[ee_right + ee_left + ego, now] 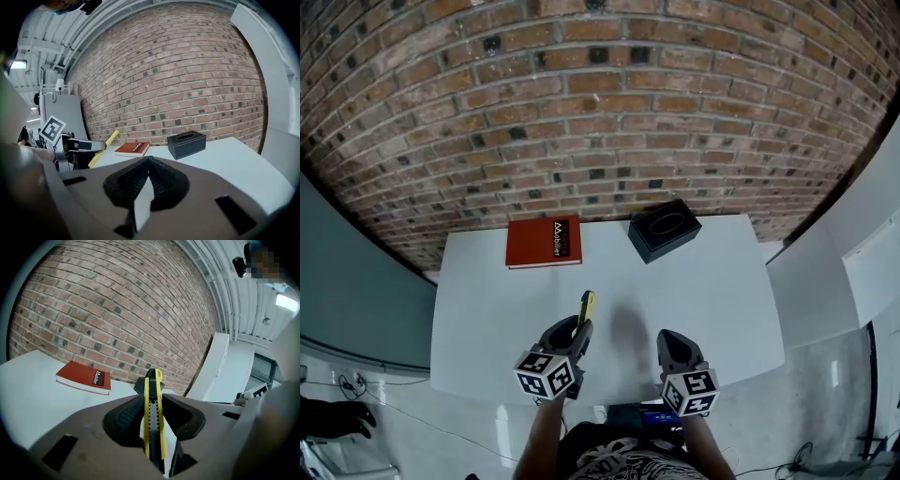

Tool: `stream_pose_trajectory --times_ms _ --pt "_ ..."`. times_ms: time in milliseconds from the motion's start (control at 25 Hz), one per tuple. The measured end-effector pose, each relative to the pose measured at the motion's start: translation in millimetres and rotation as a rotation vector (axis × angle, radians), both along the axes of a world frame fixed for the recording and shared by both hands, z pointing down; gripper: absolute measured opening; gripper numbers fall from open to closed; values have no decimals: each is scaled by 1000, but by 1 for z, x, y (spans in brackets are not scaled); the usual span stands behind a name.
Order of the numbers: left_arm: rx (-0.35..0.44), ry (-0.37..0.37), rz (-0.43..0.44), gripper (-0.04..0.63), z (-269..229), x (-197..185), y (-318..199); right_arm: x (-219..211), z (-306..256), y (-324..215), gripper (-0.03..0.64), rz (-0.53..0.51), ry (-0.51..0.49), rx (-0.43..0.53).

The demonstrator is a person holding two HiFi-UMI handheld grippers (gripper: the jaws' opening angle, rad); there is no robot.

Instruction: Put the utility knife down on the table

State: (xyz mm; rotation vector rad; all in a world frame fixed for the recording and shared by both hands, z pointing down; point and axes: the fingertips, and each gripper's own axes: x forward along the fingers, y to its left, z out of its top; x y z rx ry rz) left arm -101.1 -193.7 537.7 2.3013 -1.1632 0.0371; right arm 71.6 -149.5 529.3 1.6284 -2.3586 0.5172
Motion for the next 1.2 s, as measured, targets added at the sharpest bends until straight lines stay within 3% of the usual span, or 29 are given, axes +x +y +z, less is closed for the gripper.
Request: stream_pose_trajectory --times_ms 800,1200 --pt "-189 -66 33 123 88 27 -4 18 63 -21 2 -24 2 -147" --pt "-256 -172 64 123 129 34 -9 21 90 -31 2 -51 -31 -221"
